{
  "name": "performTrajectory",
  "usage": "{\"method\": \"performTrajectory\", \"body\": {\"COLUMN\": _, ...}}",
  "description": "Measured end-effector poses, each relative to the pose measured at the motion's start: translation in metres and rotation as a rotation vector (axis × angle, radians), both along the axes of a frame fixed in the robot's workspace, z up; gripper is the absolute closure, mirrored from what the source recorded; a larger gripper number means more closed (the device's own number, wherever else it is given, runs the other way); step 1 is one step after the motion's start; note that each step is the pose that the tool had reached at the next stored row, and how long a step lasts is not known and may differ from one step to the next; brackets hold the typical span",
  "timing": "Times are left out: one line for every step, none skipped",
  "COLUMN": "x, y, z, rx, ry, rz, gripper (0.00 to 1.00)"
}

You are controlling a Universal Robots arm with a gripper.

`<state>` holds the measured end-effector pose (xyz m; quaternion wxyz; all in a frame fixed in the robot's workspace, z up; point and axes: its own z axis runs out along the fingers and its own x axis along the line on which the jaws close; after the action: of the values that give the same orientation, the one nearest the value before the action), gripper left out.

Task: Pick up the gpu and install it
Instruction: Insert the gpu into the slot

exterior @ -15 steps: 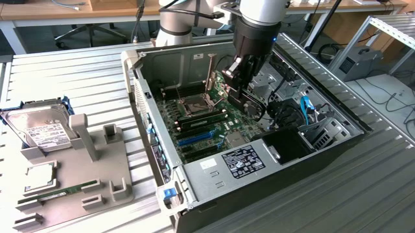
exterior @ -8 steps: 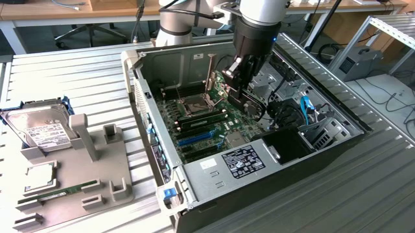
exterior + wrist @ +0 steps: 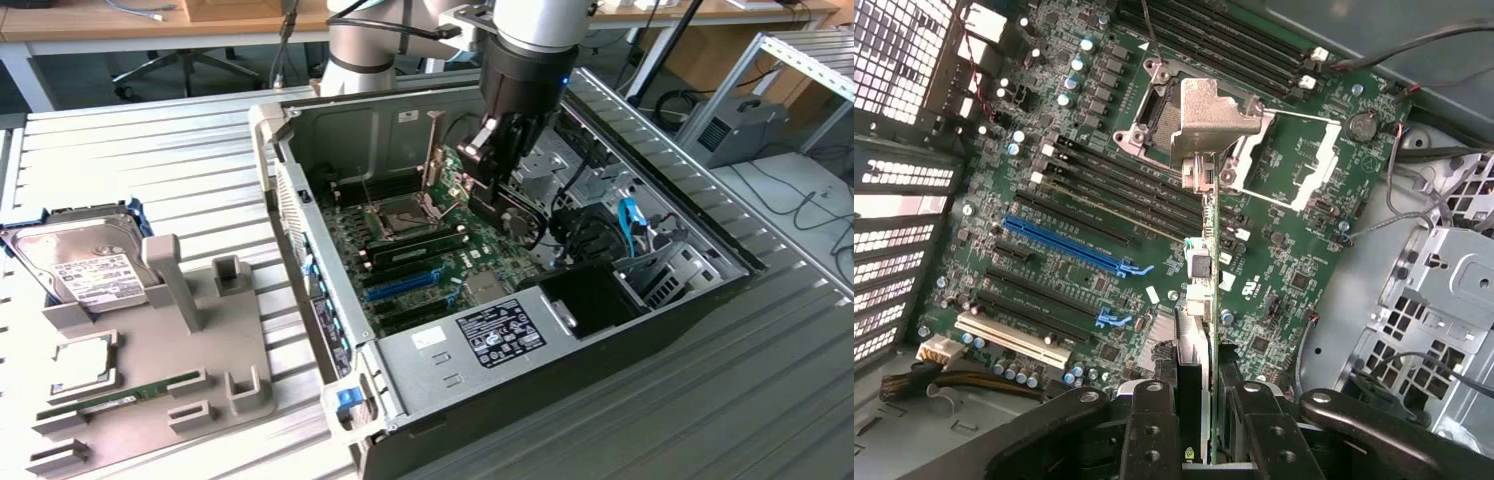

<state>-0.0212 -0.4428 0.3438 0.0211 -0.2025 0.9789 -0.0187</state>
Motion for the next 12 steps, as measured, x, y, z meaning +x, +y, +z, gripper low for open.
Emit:
{"method": "performTrajectory", "body": {"x": 0.0, "y": 0.0, "z": 0.0, "rx": 0.0, "ry": 0.0, "rz": 0.001, "gripper": 0.74}}
{"method": "performTrajectory", "body": {"x": 0.0, "y": 0.0, "z": 0.0, "rx": 0.0, "ry": 0.0, "rz": 0.002, "gripper": 0.74}}
{"method": "performTrajectory", "body": {"x": 0.0, "y": 0.0, "z": 0.0, "rx": 0.0, "ry": 0.0, "rz": 0.003, "gripper": 0.74}}
{"method": "performTrajectory", "body": {"x": 0.0, "y": 0.0, "z": 0.0, "rx": -0.0001, "ry": 0.0, "rz": 0.005, "gripper": 0.74}}
{"method": "performTrajectory", "body": {"x": 0.0, "y": 0.0, "z": 0.0, "rx": 0.0, "ry": 0.0, "rz": 0.006, "gripper": 0.74}}
{"method": "performTrajectory", "body": {"x": 0.0, "y": 0.0, "z": 0.0, "rx": 0.0, "ry": 0.0, "rz": 0.007, "gripper": 0.74}}
{"method": "performTrajectory", "body": {"x": 0.0, "y": 0.0, "z": 0.0, "rx": 0.0, "ry": 0.0, "rz": 0.008, "gripper": 0.74}}
{"method": "performTrajectory", "body": {"x": 0.0, "y": 0.0, "z": 0.0, "rx": 0.0, "ry": 0.0, "rz": 0.009, "gripper": 0.74}}
{"method": "performTrajectory", "body": {"x": 0.0, "y": 0.0, "z": 0.0, "rx": 0.0, "ry": 0.0, "rz": 0.011, "gripper": 0.74}}
{"method": "performTrajectory", "body": {"x": 0.0, "y": 0.0, "z": -0.0001, "rx": 0.0, "ry": 0.0, "rz": 0.013, "gripper": 0.74}}
{"method": "performTrajectory", "body": {"x": 0.0, "y": 0.0, "z": 0.0, "rx": 0.0, "ry": 0.0, "rz": 0.016, "gripper": 0.74}}
{"method": "performTrajectory", "body": {"x": 0.0, "y": 0.0, "z": 0.0, "rx": 0.0, "ry": 0.0, "rz": 0.017, "gripper": 0.74}}
